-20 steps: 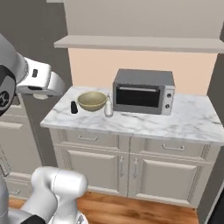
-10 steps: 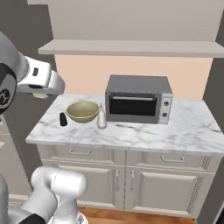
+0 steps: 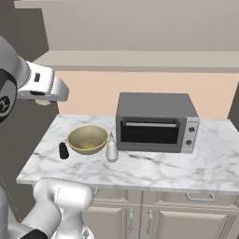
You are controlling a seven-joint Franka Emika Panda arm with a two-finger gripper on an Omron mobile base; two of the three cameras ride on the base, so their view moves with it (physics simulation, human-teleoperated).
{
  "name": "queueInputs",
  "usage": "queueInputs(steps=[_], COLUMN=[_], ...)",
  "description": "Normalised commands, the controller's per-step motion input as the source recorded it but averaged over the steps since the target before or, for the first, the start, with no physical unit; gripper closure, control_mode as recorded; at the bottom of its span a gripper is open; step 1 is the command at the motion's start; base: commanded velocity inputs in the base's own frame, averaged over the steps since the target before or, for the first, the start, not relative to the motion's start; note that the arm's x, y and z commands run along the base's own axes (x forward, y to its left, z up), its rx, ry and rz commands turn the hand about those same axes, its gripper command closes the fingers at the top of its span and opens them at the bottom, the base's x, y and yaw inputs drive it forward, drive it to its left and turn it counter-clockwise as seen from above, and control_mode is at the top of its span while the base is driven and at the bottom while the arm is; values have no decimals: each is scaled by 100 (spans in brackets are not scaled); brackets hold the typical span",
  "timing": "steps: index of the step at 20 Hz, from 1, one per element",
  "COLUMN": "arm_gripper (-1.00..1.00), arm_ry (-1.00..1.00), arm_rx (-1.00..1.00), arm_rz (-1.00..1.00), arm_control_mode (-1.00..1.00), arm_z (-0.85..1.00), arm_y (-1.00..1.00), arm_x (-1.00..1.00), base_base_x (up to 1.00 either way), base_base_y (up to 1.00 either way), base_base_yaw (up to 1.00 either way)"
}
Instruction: Retrieve the bottle and the shaker from the cabinet and place them next to the mixing bowl on the counter. Then add garlic from the fridge to the mixing bowl.
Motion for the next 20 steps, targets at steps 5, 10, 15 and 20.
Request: queueInputs(steps=[5,10,15,20], arm_gripper=[100,100,100,100], arm_ry=[0,0,1,11], arm_rx=[0,0,2,5], arm_rz=[0,0,0,1], arm_control_mode=[100,100,-100,-100], arm_z=[0,0,-9,-60], arm_y=[0,0,0,0], arm_x=[0,0,-16,-38], base_base_x=[0,0,0,0], base_base_y=[0,0,0,0], base_base_yaw=[0,0,0,0])
